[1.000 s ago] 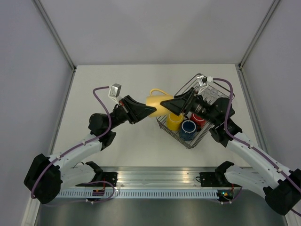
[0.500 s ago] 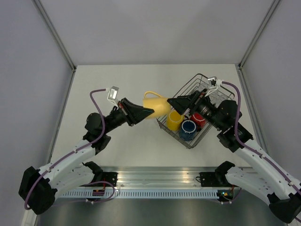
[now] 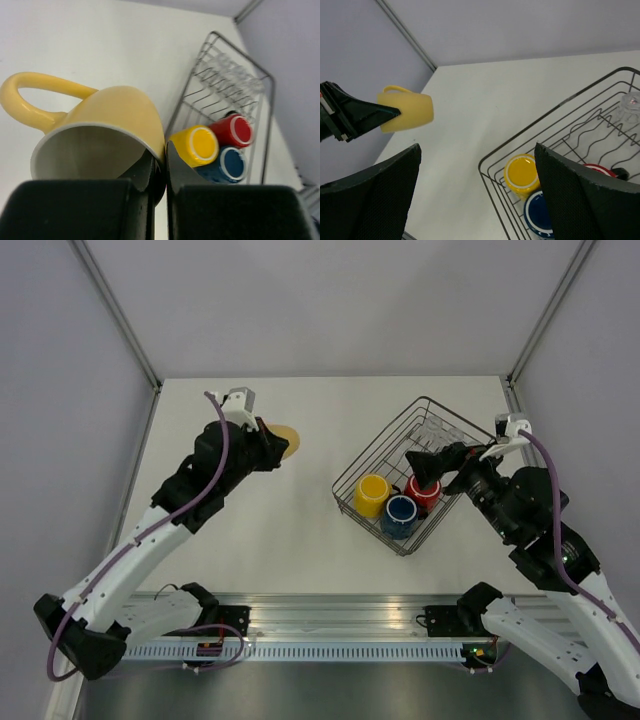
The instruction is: Unload the cups from the dish rack
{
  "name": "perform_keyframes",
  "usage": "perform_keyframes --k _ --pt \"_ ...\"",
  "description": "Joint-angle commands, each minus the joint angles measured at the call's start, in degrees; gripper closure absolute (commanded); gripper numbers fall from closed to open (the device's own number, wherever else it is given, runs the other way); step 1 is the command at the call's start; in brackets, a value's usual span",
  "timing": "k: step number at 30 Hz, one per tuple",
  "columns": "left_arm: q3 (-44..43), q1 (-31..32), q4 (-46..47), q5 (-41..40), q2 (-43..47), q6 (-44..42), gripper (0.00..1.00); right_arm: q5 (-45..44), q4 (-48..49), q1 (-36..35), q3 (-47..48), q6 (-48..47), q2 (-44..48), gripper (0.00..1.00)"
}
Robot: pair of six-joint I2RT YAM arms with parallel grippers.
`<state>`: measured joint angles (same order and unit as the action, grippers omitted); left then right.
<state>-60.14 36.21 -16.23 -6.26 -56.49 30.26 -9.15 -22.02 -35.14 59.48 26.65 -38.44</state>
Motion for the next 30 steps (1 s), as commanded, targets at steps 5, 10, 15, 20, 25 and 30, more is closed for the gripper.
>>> perform_keyframes --k 5,10,15,20,25,30 --pt "-16.3 -6.2 -21.2 -5.8 -13.9 -8.5 0.98 -3.3 -15.8 -0.2 4.5 -6.7 -0.9 0.02" --pt "-21.8 -12.9 -25.8 -3.0 -23.8 -11.3 0.98 -2.5 -17.1 -0.2 2.8 -7.5 -0.8 0.02" --pt "-30.9 -19.0 -29.9 1.6 -34.5 -12.4 0.98 -1.8 -16.2 -0.1 0.6 -7.5 -0.9 0.02" --pt "-39.4 -22.0 -34.2 -0.3 -47.1 -13.9 0.98 -0.3 -15.3 -0.1 -0.7 -7.7 -1.6 0.02" --pt "-43.8 -24.8 -34.6 -0.8 -54.8 -14.1 0.98 0.5 -15.3 -0.1 -1.3 -8.5 -1.6 0.02" --pt "-46.0 -25.0 -34.4 -1.4 -59.2 -14.2 0.98 0.5 -16.1 -0.1 -1.1 -9.5 -1.7 0.02"
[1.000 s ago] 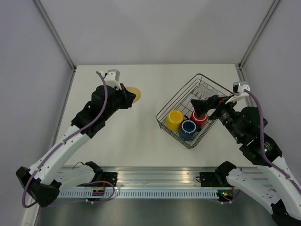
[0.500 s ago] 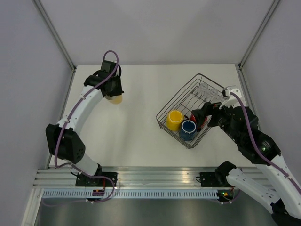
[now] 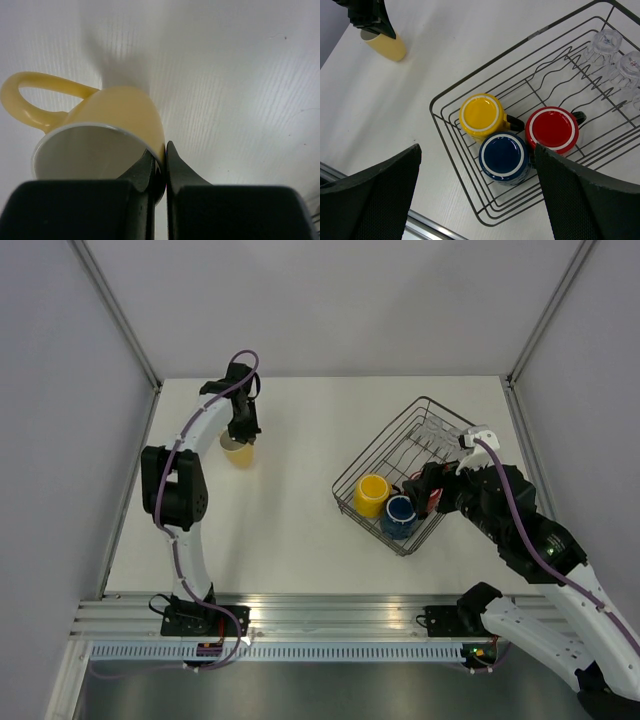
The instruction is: Unload the cups from the dish rack
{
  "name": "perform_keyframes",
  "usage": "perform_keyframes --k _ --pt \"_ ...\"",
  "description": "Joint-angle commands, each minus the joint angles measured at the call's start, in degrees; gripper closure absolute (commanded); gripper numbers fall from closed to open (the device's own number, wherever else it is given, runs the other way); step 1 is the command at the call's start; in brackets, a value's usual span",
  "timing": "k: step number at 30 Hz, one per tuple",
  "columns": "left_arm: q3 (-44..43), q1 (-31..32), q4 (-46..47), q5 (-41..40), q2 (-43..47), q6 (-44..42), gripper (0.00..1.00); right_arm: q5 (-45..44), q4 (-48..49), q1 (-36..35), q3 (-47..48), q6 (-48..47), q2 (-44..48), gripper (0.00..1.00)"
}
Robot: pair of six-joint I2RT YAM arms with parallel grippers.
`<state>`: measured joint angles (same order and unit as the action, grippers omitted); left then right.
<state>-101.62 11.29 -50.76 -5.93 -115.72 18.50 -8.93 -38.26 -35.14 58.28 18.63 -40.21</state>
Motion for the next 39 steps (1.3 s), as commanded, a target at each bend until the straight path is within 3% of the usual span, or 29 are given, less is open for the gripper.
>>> perform_keyframes --k 1,12,17,20,21,23,25,26,27,39 --pt "-4.9 -0.1 0.1 -2.1 -0.5 -2.4 0.98 0.3 0.0 -0.1 0.1 -1.6 -0.1 0.02" --pt "-3.5 -0.1 1.5 -2.1 -3.7 -2.9 0.98 1.1 1.0 -0.1 -0.6 -1.7 -0.7 0.02" --pt "-3.0 -0.1 2.3 0.7 -2.3 -2.4 0.75 0.8 1.1 -0.2 -0.5 -1.5 -1.4 0.02" --pt "-2.4 -0.1 2.4 2.8 -1.0 -1.5 0.57 0.2 1.4 -0.1 -0.7 -1.2 -2.2 0.02" --pt "-1.6 -0.1 2.5 3.3 0.3 -1.2 0.45 -0.5 1.3 -0.1 -0.8 -0.9 -2.5 0.02" --pt "-0.6 -0.1 3.1 3.8 3.6 -0.4 0.37 -1.9 1.3 -0.1 -0.7 -0.4 -3.8 0.02" --pt "1.5 -0.1 4.1 5.7 6.6 0.0 0.18 -2.7 1.3 -0.1 -0.5 0.0 -5.1 0.02" --pt "2.5 0.0 4.7 7.7 8.2 0.4 0.15 -2.7 1.3 -0.2 -0.4 0.2 -6.6 0.02" --pt "4.7 0.0 6.4 10.0 12.2 0.5 0.01 -2.4 1.3 -0.2 -0.3 0.4 -7.2 0.02" --pt "21.3 3.1 11.8 13.3 43.8 3.5 0.01 0.1 5.6 -0.1 0.8 1.9 -19.3 0.02"
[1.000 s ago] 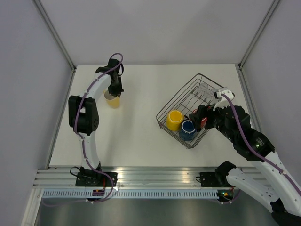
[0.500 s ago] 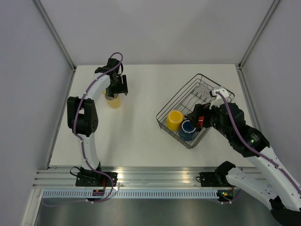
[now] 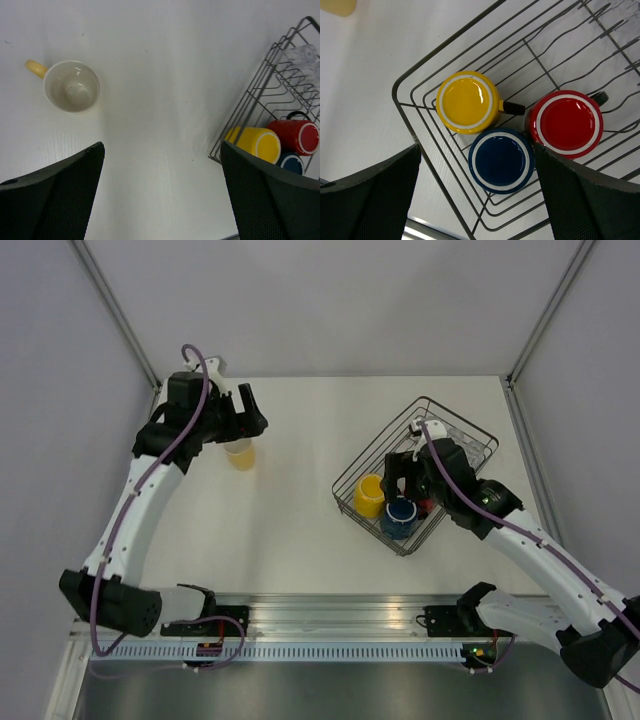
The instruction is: Unload the cups from the dish rack
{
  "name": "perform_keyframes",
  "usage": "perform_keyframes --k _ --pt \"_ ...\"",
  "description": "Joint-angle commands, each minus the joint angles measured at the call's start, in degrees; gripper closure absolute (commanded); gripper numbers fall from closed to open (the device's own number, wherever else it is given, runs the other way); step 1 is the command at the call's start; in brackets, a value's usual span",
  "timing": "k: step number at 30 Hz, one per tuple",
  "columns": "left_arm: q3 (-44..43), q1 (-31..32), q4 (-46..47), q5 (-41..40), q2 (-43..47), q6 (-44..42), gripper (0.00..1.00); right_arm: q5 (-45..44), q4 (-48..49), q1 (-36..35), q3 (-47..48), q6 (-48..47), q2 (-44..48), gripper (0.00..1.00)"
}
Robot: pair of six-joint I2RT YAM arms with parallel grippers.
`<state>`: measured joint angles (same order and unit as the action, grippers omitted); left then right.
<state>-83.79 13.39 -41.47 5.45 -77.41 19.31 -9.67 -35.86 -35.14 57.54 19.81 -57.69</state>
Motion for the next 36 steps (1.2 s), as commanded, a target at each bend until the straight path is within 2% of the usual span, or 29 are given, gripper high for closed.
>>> perform_keyframes --k 1,2,9,15,19,26,36 --pt "4.5 1.4 2.8 2.0 7.5 3.4 0.0 1.6 4.0 -0.1 1.7 0.5 -3.4 0.02" --pt "5.6 2.0 3.0 2.2 11.6 3.6 0.0 2.7 4.4 -0.1 1.9 0.1 -4.2 0.02" --pt "14.8 2.5 3.0 7.3 24.9 0.9 0.0 6.0 4.2 -0.2 5.4 -5.5 -13.2 0.02" --pt "21.7 2.5 3.3 1.7 33.1 -0.4 0.0 3.7 2.3 -0.1 10.1 -8.1 -21.7 0.02" --pt "24.1 2.5 3.0 1.9 34.9 -2.3 0.0 3.2 1.5 -0.1 12.0 -8.9 -26.1 0.02" --pt "29.8 2.5 3.9 -7.2 39.5 -2.1 0.0 2.0 0.6 -0.7 13.1 -10.1 -29.4 0.02" --pt "32.5 2.5 5.0 -2.3 38.1 -2.8 0.0 2.0 0.3 -1.4 13.3 -10.8 -34.9 0.02"
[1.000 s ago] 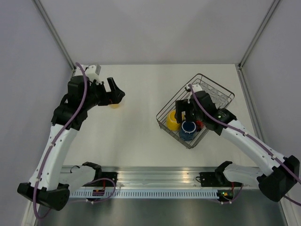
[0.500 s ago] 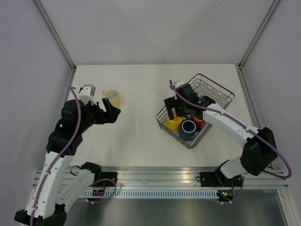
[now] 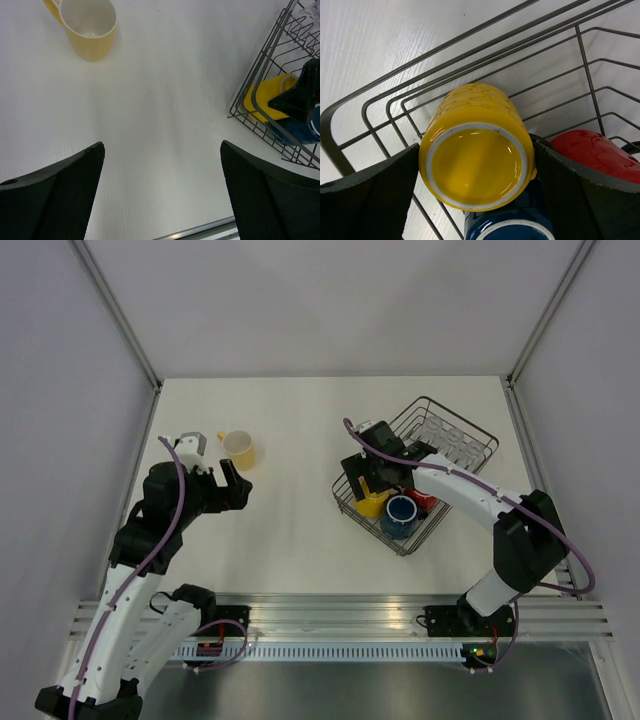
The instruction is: Unload the cups from the dish rack
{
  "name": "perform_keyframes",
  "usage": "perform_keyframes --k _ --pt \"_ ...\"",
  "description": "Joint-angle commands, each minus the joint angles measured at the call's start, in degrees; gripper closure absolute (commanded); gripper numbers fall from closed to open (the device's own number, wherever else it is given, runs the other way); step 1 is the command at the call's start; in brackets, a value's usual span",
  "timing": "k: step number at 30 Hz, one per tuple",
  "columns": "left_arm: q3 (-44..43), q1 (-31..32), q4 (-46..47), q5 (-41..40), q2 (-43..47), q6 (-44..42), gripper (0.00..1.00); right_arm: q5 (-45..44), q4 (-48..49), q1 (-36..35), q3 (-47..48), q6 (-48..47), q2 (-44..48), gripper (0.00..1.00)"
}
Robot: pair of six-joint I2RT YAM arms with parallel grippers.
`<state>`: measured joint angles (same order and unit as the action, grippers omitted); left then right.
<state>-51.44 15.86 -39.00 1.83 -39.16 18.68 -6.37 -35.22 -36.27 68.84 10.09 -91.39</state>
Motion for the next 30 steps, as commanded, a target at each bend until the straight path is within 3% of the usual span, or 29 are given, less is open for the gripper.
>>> perform_keyframes --k 1,16,18,21,22,24,25,27,28,30 --pt "0.2 0.1 2.6 1.3 -0.2 -2.2 0.0 -1.7 -0.4 -0.3 2.2 -1.0 -1.9 0.02" --pt "0.7 0.1 3.0 3.5 -0.5 -2.6 0.0 -4.7 -1.7 -1.5 3.1 -1.4 -6.5 0.07" --pt "0.7 0.1 2.9 3.5 -0.5 -2.6 0.0 -5.2 -1.8 -1.5 3.1 -1.4 -6.3 0.11" --pt "0.7 0.1 3.1 3.5 -0.3 -2.5 0.0 -4.7 -1.1 -1.7 3.1 -1.3 -4.5 0.34" --pt "0.7 0.1 3.1 3.7 -0.3 -2.6 0.0 -4.6 -1.0 -1.7 3.1 -1.3 -4.0 0.51" --pt "0.8 0.1 3.0 3.8 -0.3 -2.5 0.0 -4.4 -1.1 -1.6 3.8 -1.1 -2.7 0.63" --pt "0.7 0.1 3.0 3.8 -0.2 -2.6 0.0 -4.4 -1.3 -1.6 4.1 -1.0 -2.5 0.75" --pt "0.8 0.1 3.1 3.9 -0.1 -2.5 0.0 -4.4 -2.6 -1.7 5.4 -0.8 -2.1 0.82" --pt "0.8 0.1 3.1 3.9 -0.1 -2.4 0.0 -4.4 -2.7 -1.6 5.7 -0.9 -1.9 0.92" --pt "0.8 0.1 3.1 3.8 0.0 -2.5 0.0 -4.4 -3.0 -1.6 6.2 -0.7 -1.2 0.99"
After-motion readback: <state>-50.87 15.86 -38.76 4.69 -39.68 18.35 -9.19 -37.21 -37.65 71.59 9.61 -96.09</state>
